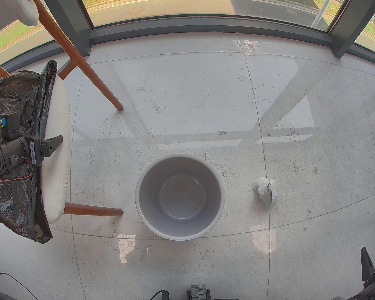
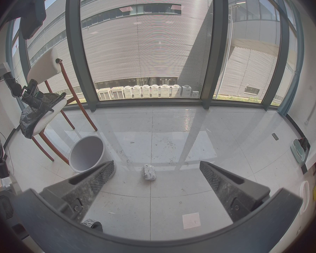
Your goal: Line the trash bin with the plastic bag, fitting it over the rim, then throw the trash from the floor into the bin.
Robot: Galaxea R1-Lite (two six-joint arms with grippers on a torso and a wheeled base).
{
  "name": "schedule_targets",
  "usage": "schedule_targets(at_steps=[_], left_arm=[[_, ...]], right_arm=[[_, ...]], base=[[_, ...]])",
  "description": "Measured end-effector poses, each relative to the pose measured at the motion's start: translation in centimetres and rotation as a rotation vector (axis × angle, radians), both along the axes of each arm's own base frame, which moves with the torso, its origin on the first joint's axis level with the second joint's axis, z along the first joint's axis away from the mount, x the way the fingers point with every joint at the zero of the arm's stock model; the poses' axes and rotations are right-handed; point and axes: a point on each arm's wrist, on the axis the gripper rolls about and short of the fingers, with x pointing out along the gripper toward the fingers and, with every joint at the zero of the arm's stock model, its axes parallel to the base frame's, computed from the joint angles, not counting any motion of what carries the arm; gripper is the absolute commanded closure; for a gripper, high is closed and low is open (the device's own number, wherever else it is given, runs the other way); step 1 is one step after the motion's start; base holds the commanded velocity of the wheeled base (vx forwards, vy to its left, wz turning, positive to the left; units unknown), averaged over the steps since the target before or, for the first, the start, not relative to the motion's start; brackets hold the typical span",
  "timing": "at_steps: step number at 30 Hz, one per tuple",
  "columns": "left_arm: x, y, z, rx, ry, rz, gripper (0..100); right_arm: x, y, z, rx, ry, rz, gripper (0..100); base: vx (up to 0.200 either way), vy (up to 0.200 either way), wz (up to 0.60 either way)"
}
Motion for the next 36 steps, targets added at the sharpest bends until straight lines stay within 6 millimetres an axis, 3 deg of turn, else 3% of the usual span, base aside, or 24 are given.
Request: schedule_targets(at_steps=[1, 15, 26, 36], left_arm=[[0.0, 0.0, 0.0, 0.0, 0.0, 0.001, 100], [-0.4, 0.1, -1.1, 0.0, 0.034, 0.007, 100], [-0.5, -0.1, -0.9, -0.03, 0.039, -0.037, 100], [-0.6, -0.2, 0.4, -0.408, 0.078, -0.116, 100]], right_arm=[[0.0, 0.0, 0.0, 0.0, 0.0, 0.0, 0], [0.0, 0.0, 0.0, 0.0, -0.001, 0.0, 0], [0.0, 0.0, 0.0, 0.0, 0.0, 0.0, 0], [0.0, 0.0, 0.0, 0.0, -0.001, 0.001, 0]], base=[[0.0, 0.0, 0.0], [0.0, 0.0, 0.0], [0.0, 0.0, 0.0], [0.0, 0.0, 0.0]])
